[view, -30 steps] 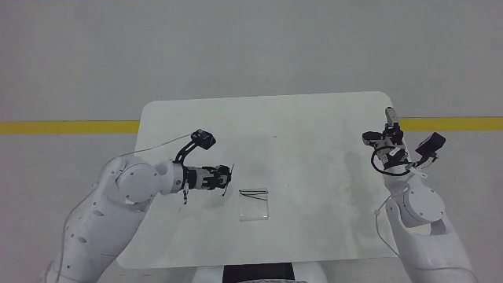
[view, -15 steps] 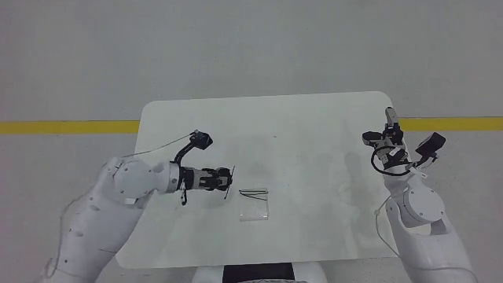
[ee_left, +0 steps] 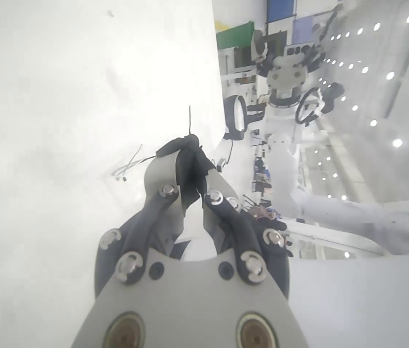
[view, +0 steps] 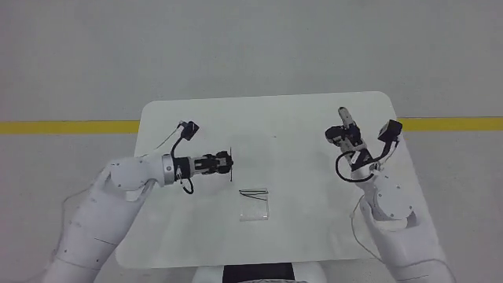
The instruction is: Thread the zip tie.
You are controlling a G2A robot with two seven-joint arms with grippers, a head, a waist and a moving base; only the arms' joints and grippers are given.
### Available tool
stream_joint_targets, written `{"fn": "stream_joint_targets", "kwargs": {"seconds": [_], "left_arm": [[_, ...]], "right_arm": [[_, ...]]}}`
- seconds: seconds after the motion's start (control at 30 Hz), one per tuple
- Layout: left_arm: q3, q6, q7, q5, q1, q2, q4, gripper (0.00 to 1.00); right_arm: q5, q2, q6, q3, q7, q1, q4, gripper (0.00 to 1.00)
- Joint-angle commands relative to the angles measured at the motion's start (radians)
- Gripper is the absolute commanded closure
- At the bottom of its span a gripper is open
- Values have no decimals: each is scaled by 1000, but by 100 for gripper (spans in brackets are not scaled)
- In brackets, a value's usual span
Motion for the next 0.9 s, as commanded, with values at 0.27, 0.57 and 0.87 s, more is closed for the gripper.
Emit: {"fn": "stream_joint_targets", "kwargs": {"seconds": [0.27,0.57,0.87], "left_arm": [[4,-9,5,-113,-13,0,66,100],[13,-4,36,-133,-13,-3,69,100],[48,-12,102,-255,-33,-16,126,100]], "right_arm": [[-81,-14,-44,-107,39,38,39,0],[-76,-14,-51,-114,58,39,37,0],[75,-25,-60,-234,356,100,89,0]]}}
